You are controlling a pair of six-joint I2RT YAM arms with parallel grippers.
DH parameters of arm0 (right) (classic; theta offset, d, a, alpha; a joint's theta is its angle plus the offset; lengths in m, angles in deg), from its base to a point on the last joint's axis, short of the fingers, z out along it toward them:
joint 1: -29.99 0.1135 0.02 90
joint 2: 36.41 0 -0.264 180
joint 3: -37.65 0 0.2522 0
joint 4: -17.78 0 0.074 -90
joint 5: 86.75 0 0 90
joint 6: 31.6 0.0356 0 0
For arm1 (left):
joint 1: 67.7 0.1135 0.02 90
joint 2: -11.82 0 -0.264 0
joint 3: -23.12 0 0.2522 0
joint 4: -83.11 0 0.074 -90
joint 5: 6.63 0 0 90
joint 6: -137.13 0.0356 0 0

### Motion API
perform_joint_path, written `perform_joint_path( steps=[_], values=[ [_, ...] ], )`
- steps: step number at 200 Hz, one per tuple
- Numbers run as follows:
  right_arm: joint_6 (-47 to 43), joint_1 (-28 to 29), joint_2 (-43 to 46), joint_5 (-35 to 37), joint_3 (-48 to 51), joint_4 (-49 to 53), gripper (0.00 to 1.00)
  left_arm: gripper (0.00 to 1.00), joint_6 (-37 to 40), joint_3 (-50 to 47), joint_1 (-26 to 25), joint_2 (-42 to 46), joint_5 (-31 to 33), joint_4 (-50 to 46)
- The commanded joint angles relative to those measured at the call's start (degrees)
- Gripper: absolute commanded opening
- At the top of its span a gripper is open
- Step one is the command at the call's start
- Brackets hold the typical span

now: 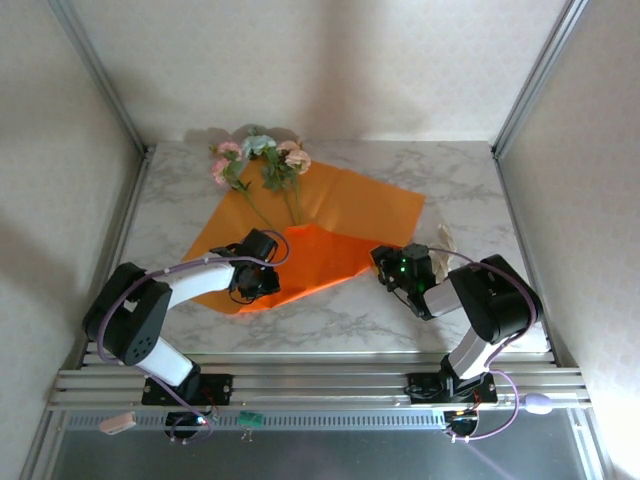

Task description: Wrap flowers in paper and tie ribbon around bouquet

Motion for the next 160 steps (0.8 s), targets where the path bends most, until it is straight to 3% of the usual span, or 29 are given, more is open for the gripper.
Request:
perform_joint_path(
  steps=[1,31,107,160],
  values=[
    [0.05,4.68,-4.42,-1.77,-1.66,5.24,0.37,0.20,1.05,-0.33,0.78,-2.75,2.65,-0.68],
    [1.46,6.76,-6.74,-0.98,-1.23,1.89,0.37,0.20,1.04,-0.42,0.78,-3.29,2.27,-0.26],
    [3.45,16.46,-6.37,2.84,-3.04,4.99,0.37,0.20,1.39,-0.57,0.79,-3.63,2.21,0.04],
    [1.79,17.28,-6.54,3.29,-4.69,10.45,0.32,0.19,1.58,-0.72,0.77,-3.64,2.12,0.10]
  ],
)
